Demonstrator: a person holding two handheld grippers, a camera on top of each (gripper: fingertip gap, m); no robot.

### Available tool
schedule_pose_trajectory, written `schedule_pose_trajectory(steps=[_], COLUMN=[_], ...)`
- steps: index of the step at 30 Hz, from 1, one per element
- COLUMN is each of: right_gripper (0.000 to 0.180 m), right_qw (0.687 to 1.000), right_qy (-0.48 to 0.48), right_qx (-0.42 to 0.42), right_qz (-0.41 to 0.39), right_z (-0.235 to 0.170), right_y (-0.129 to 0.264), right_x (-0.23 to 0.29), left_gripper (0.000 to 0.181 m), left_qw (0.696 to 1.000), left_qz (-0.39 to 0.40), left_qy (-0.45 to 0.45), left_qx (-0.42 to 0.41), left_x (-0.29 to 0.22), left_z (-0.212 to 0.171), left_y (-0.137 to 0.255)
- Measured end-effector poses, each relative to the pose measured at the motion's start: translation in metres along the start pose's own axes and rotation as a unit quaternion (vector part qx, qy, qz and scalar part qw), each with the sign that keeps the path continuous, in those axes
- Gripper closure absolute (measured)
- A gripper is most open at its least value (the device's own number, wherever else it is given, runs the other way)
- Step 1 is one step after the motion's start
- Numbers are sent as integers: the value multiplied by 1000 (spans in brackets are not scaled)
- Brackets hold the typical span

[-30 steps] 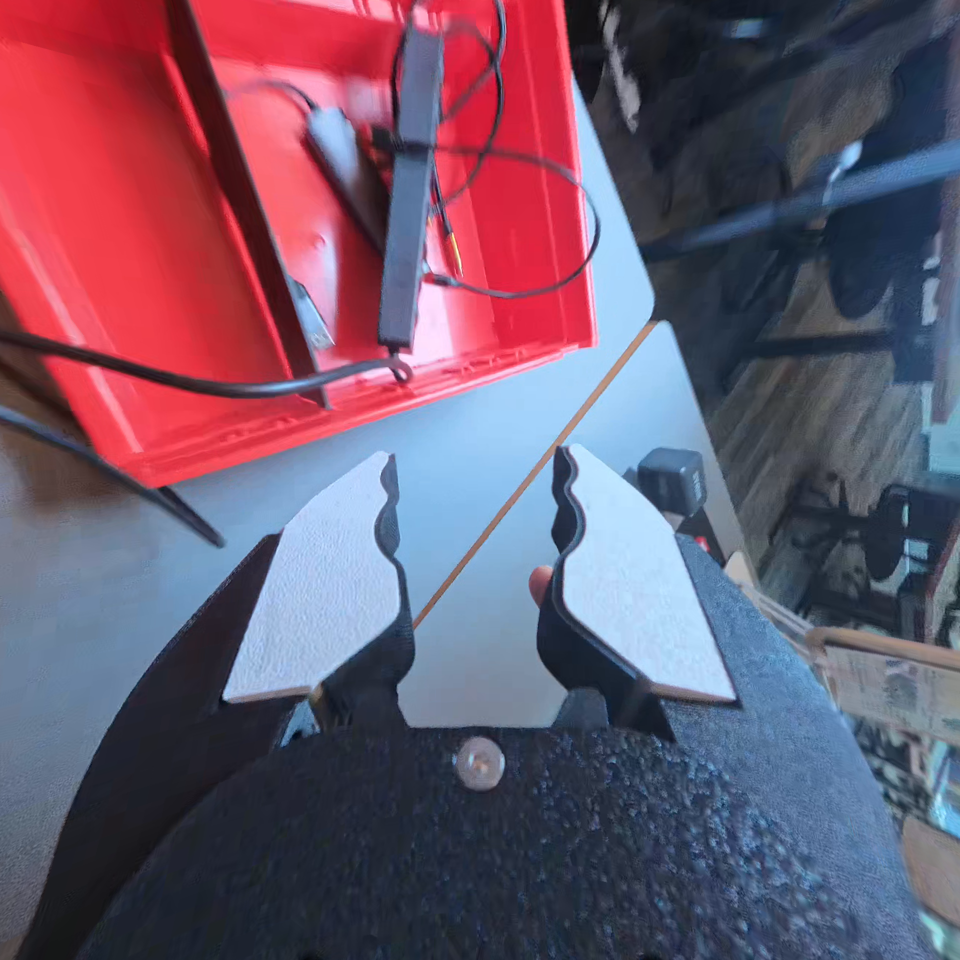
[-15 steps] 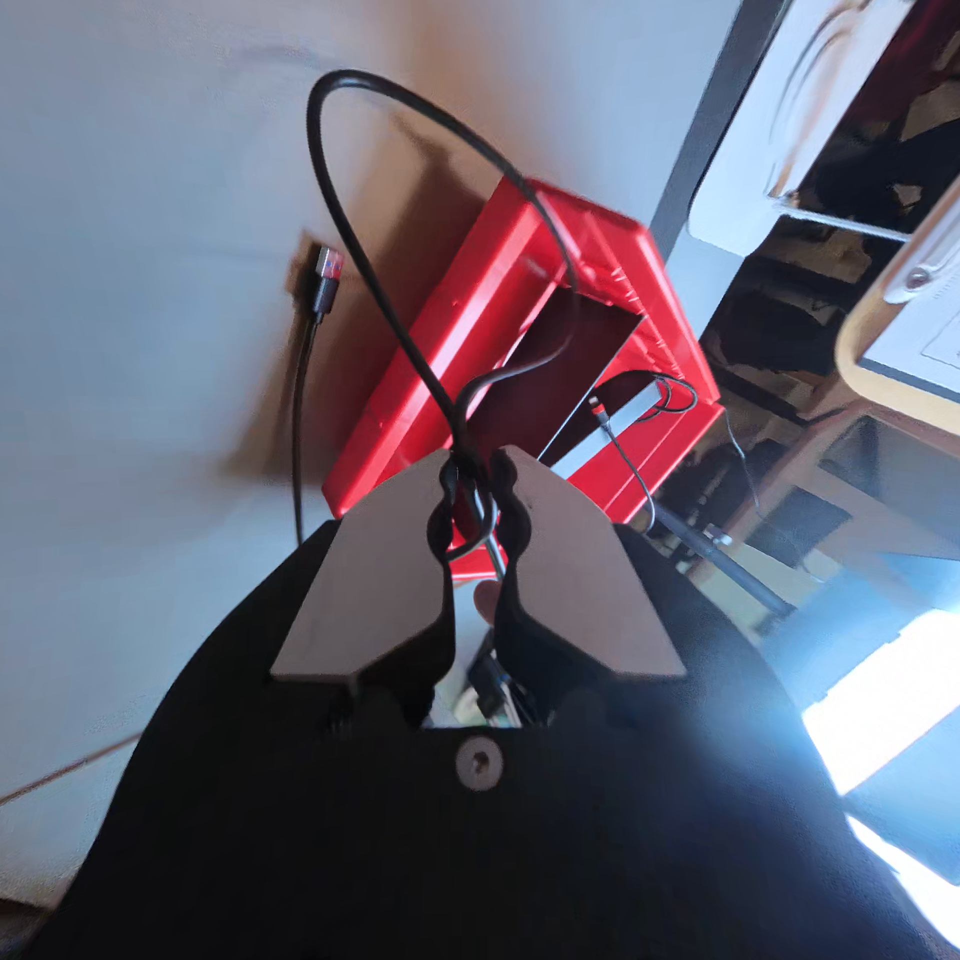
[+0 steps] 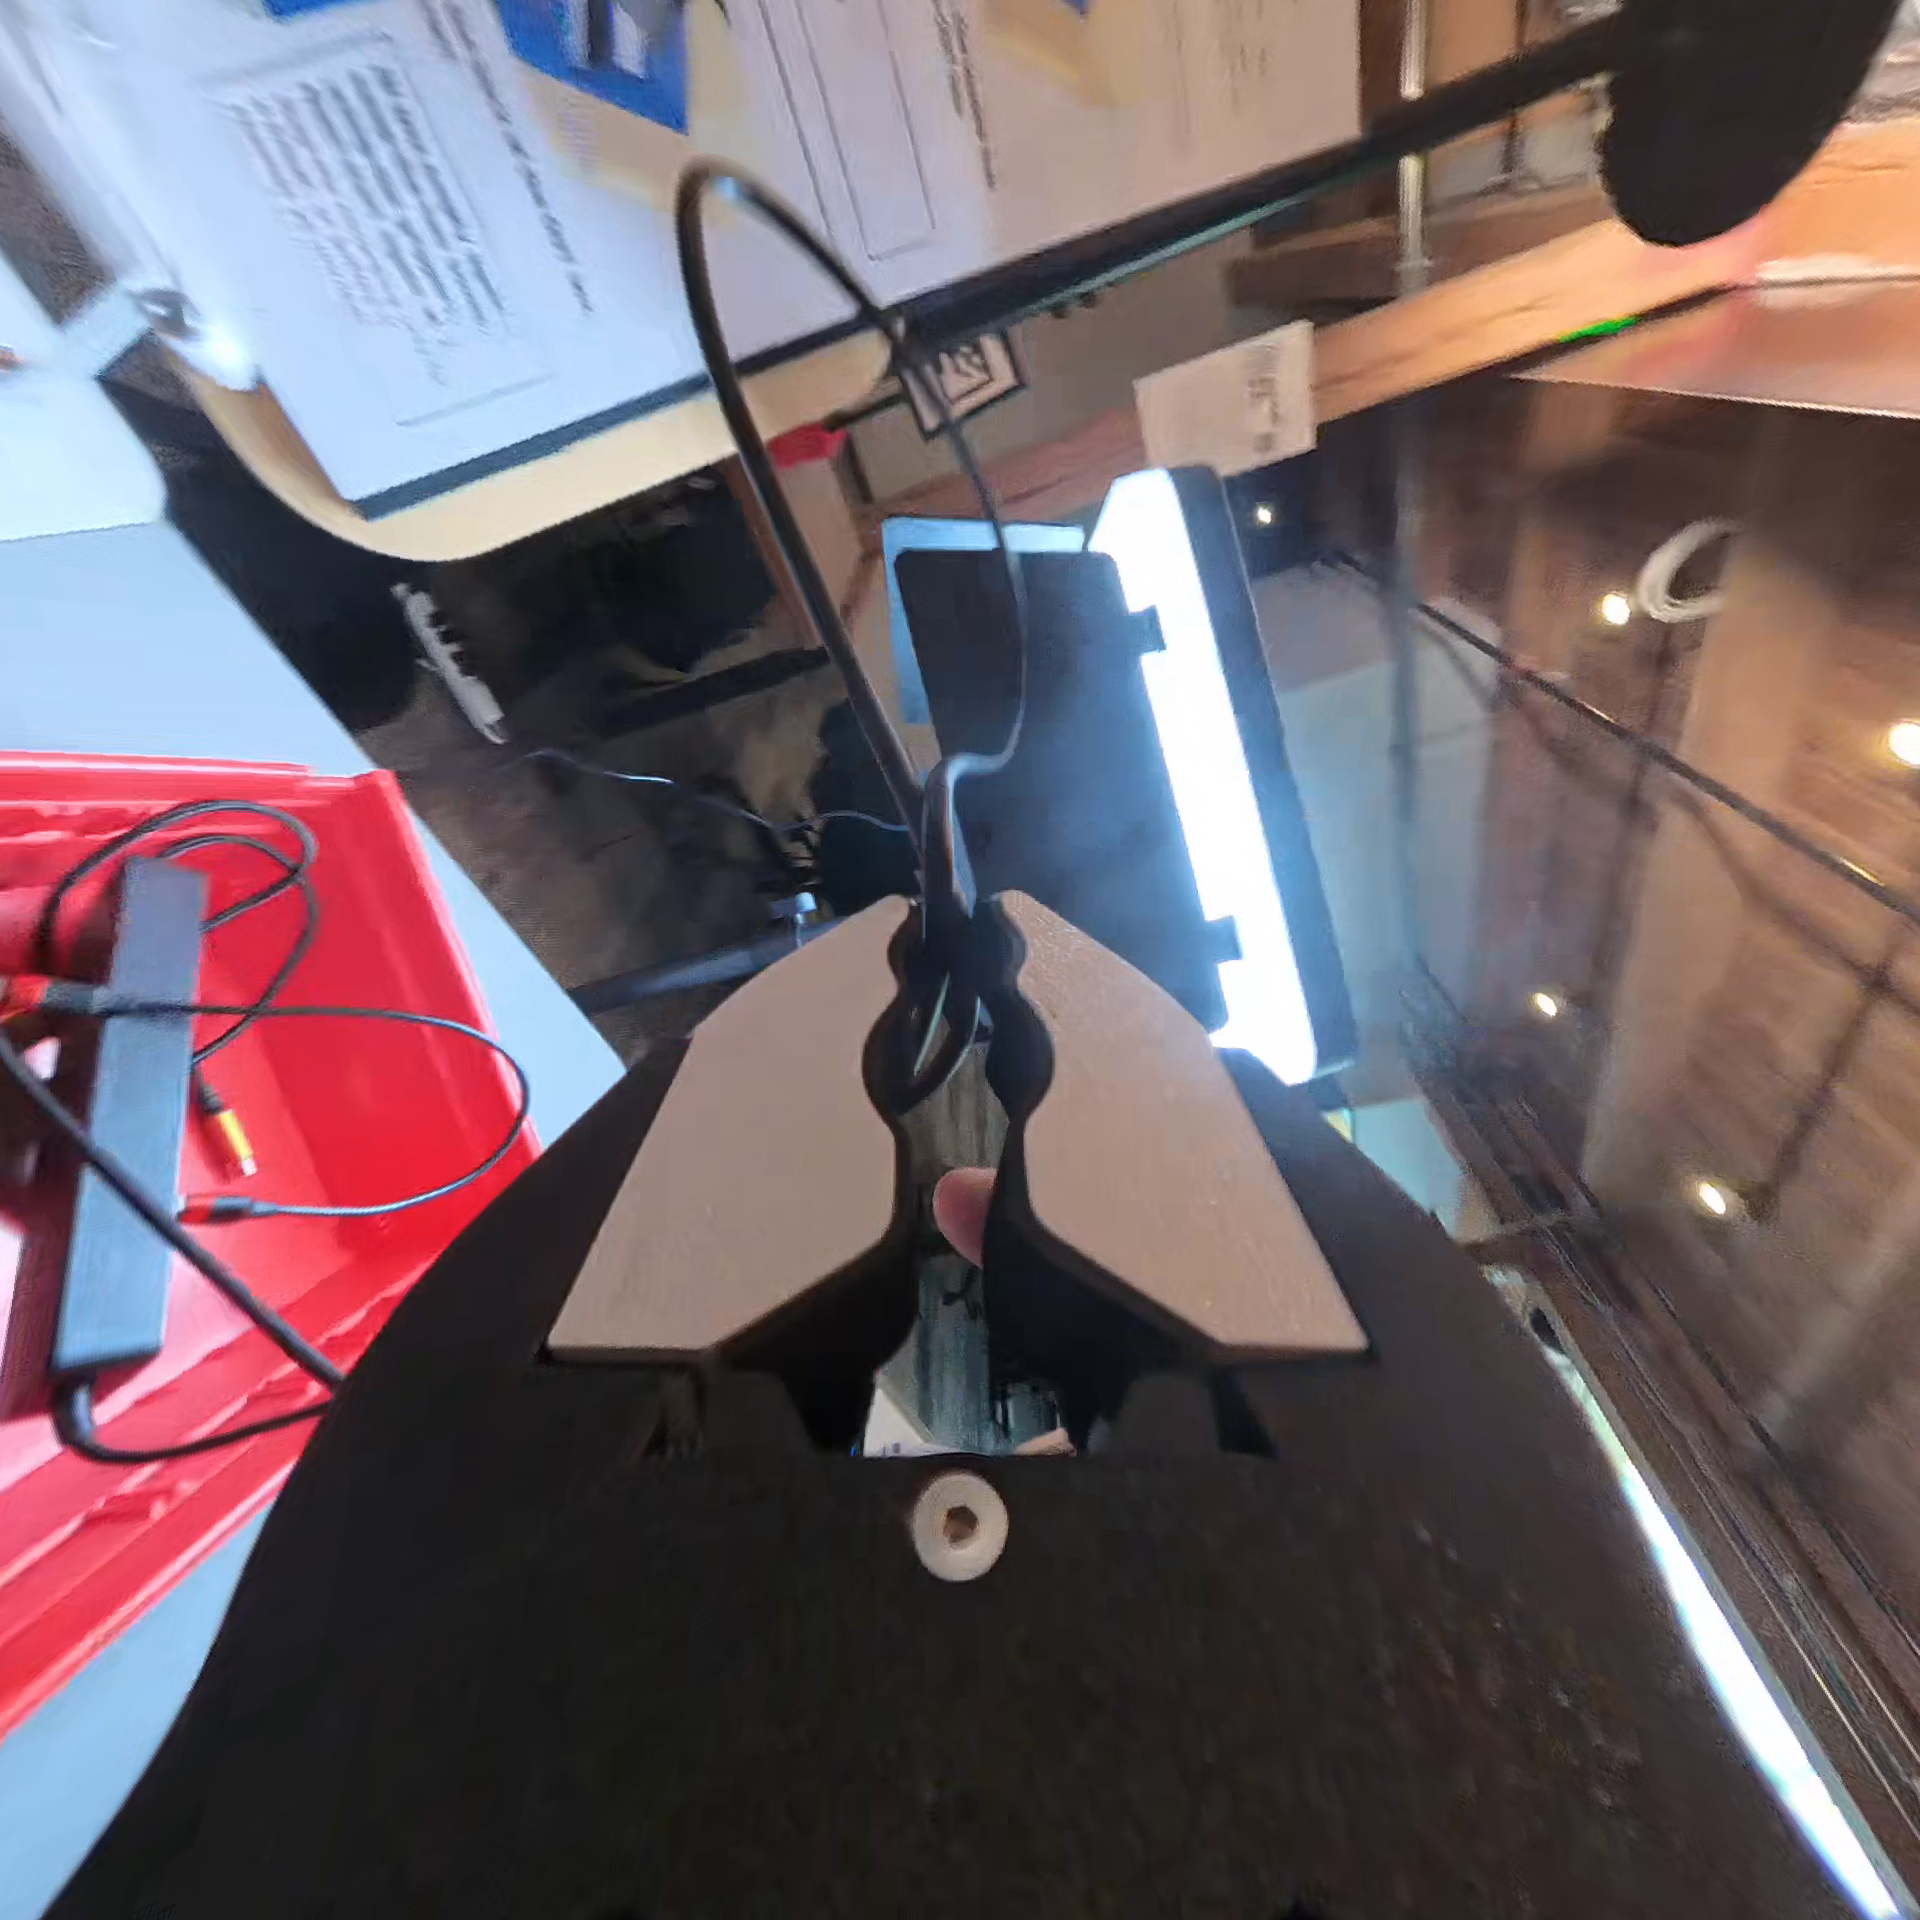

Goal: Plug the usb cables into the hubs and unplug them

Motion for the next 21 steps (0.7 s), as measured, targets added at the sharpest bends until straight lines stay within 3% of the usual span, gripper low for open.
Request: schedule_pose_trajectory(steps=[3,8,12,16,19,21], right_gripper=[171,170,170,170,170,170], right_qw=[1000,986,958,907,872,864], right_qy=[7,39,22,-24,-36,-53], right_qx=[25,62,107,168,203,203], right_qz=[5,150,264,387,445,458], right_z=[-18,-45,-51,-58,-66,-66], right_y=[-24,-48,-54,-60,-64,-68], right_x=[34,129,172,199,218,219], left_gripper=[144,144,145,145,145,145], left_qw=[1000,1000,1000,1000,999,999], left_qz=[-1,-6,-9,-9,-10,-11], left_qy=[3,7,10,7,1,-2], left_qx=[3,12,20,29,31,31], left_x=[1,2,3,2,-1,-2], left_z=[-2,-5,-7,-10,-10,-9], left_y=[-1,-3,-5,-7,-8,-8])
Point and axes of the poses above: each gripper's, where its closed fingertips meet, y back along the fingers, z out of its top, x = y × z across the jaws, the point moved 6 cm from there along y, back along the fingers, and after that the axes turned 4 degrees about z, right-handed, at the moved point
